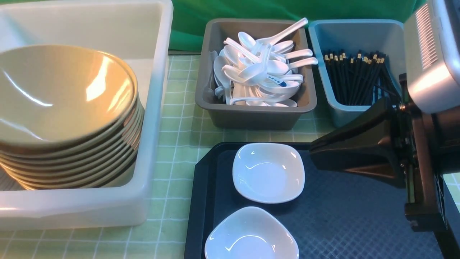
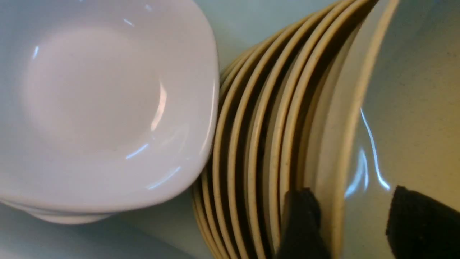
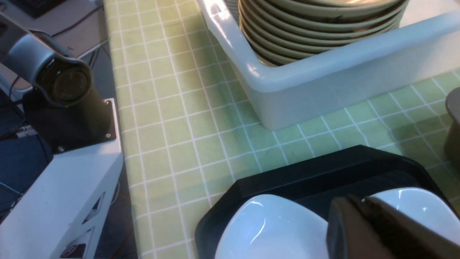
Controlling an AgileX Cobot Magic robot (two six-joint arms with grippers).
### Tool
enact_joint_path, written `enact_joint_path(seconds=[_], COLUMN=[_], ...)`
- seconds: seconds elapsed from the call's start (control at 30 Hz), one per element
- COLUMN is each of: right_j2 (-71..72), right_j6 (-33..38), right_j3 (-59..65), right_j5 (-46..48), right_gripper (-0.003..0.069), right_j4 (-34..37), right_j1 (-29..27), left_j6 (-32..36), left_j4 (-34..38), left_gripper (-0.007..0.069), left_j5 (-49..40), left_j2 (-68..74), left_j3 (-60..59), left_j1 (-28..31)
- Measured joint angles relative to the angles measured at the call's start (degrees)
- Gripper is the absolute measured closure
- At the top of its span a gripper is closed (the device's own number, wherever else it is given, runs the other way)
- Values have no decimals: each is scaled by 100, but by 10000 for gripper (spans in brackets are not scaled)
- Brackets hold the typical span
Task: On green table put chopsticks spoon bowls plates into blue grey white boxes.
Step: 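Place the tan bowl onto the bowl stack in the left bin with the left gripper, then grasp the small white bowl on the black tray by its rim with the left gripper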
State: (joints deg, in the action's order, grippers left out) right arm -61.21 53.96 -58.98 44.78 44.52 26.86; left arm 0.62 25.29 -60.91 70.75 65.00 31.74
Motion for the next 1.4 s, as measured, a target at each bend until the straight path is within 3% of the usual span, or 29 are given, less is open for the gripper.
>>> enact_joint_path(seconds=[0.17, 0.27, 0.4, 0.53, 0.57, 0.7, 0.9, 1.07, 1.23, 1.4], right_j2=[0, 0, 0, 0, 0, 0, 0, 0, 0, 0], right_j6=[0, 0, 0, -5, -4, -11, -135, -146, -152, -152], right_j3=[0, 0, 0, -17, -17, -22, -39, -39, -39, -39], right_j5=[45, 52, 57, 57, 57, 57, 5, -11, 12, 33], right_gripper=[612, 612, 612, 612, 612, 612, 612, 612, 611, 603], right_j4=[0, 0, 0, 0, 0, 0, 79, 90, 91, 96], right_j1=[0, 0, 0, 0, 0, 0, 0, 0, 0, 0], left_j6=[-134, -144, 339, 1399, 1430, 1929, 2123, 1822, 1226, 1197], left_j4=[-554, -619, -97, 1099, 1144, 1798, 1998, 1813, 1228, 1229], left_gripper=[27, -34, -38, -38, -38, -20, 69, 87, 87, 87], left_j5=[-138, -409, -888, -1016, -1001, -495, 496, 720, 1074, 1404], left_j2=[-108, -191, -375, -440, -440, -197, 938, 1777, 2658, 3243], left_j3=[671, 1192, 1632, 1350, 1284, 521, 178, 379, 658, 675], left_j1=[-134, -142, -510, -1734, -1797, -3103, -4885, -5365, -5403, -5403])
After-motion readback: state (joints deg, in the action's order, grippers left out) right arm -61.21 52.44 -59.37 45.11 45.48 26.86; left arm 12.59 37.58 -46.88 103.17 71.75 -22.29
